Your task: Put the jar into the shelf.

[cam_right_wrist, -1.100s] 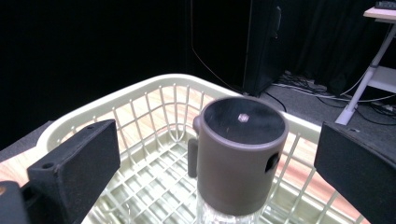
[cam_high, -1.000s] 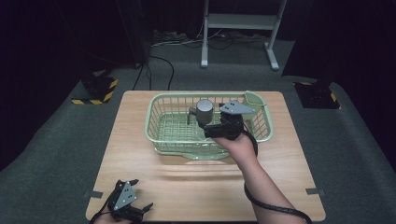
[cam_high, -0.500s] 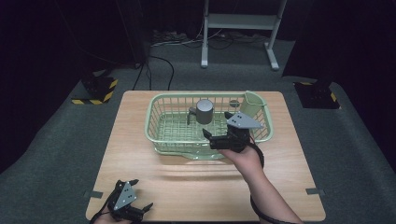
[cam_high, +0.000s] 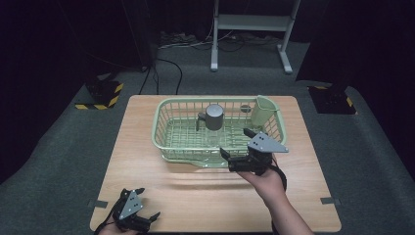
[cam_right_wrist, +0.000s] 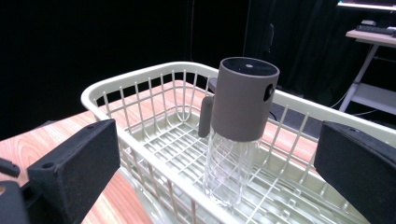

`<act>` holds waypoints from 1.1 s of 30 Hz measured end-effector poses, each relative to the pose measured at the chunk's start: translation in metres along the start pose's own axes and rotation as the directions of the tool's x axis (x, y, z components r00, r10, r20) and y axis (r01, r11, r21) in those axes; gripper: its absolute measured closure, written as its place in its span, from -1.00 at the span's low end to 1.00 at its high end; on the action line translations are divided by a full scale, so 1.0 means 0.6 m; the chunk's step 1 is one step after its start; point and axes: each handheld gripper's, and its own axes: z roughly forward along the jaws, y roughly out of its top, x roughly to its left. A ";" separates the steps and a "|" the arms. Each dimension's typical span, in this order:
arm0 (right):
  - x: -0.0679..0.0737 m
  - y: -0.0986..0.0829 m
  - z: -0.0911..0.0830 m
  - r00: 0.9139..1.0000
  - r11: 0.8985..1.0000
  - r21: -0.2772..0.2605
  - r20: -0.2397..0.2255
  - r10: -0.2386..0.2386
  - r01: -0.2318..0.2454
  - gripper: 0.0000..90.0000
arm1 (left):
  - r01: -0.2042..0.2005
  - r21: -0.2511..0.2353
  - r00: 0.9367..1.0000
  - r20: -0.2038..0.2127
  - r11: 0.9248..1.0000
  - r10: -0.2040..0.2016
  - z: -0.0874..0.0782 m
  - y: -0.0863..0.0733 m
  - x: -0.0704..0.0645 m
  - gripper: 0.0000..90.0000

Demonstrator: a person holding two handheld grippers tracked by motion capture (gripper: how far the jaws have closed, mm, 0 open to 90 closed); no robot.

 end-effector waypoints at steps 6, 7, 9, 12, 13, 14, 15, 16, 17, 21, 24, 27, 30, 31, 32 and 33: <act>0.003 -0.017 -0.019 1.000 1.000 0.020 0.014 -0.014 0.014 -1.00 | -0.003 0.002 1.000 -0.002 1.000 0.003 0.000 0.000 0.000 -0.98; 0.004 -0.020 -0.021 1.000 1.000 0.024 0.017 -0.015 0.014 -1.00 | -0.003 0.003 1.000 -0.002 1.000 0.003 0.000 0.000 -0.001 -0.98; 0.005 -0.025 -0.024 1.000 0.999 0.024 0.017 -0.024 0.024 -1.00 | -0.003 0.000 1.000 0.001 1.000 0.003 0.000 -0.001 -0.001 -0.98; 0.007 -0.034 -0.027 0.999 0.999 0.038 0.020 -0.035 0.035 -1.00 | -0.002 0.003 1.000 0.001 1.000 0.002 0.001 -0.001 -0.002 -0.98; 0.007 -0.036 -0.028 0.999 0.999 0.039 0.019 -0.037 0.036 -1.00 | -0.002 0.006 1.000 0.002 1.000 0.002 0.001 -0.001 -0.002 -0.98; 0.008 -0.039 -0.029 0.999 0.998 0.042 0.020 -0.039 0.038 -1.00 | -0.001 0.008 1.000 0.002 1.000 0.001 0.001 0.000 -0.001 -0.97; 0.008 -0.041 -0.030 0.999 0.998 0.044 0.020 -0.041 0.040 -1.00 | -0.003 0.010 1.000 0.003 1.000 0.003 0.001 0.000 -0.001 -0.98; 0.007 -0.044 -0.031 0.999 0.998 0.047 0.021 -0.039 0.038 -1.00 | -0.003 0.010 1.000 0.003 1.000 0.003 0.001 0.000 -0.001 -0.97; 0.007 -0.046 -0.032 0.999 0.998 0.047 0.022 -0.038 0.037 -1.00 | -0.003 0.011 1.000 0.007 1.000 0.003 0.001 0.000 -0.001 -0.98; 0.005 -0.056 -0.036 0.999 0.998 0.049 0.024 -0.032 0.031 -1.00 | -0.003 0.010 1.000 0.006 1.000 0.003 0.001 0.000 -0.001 -0.98; 0.005 -0.062 -0.038 0.999 0.998 0.062 0.027 -0.034 0.033 -1.00 | -0.002 0.008 1.000 0.005 1.000 0.002 0.001 0.000 0.000 -0.98; 0.005 -0.067 -0.039 0.999 0.997 0.070 0.030 -0.036 0.034 -1.00 | -0.001 0.009 1.000 0.006 1.000 0.000 0.001 0.000 0.000 -0.98; 0.005 -0.079 -0.042 0.999 0.996 0.086 0.034 -0.040 0.036 -1.00 | 0.000 0.008 1.000 0.005 1.000 0.000 0.001 0.000 0.000 -0.98; 0.004 -0.082 -0.042 0.999 0.996 0.086 0.035 -0.039 0.036 -1.00 | -0.002 0.007 1.000 0.004 1.000 0.002 0.001 0.000 -0.001 -0.98; 0.003 -0.086 -0.043 0.999 0.995 0.090 0.037 -0.037 0.034 -1.00 | -0.002 0.007 1.000 0.004 1.000 0.002 0.001 0.000 -0.001 -0.98; 0.003 -0.089 -0.043 0.999 0.995 0.097 0.039 -0.035 0.031 -1.00 | 0.000 0.006 1.000 0.004 1.000 0.000 0.001 0.000 -0.001 -0.98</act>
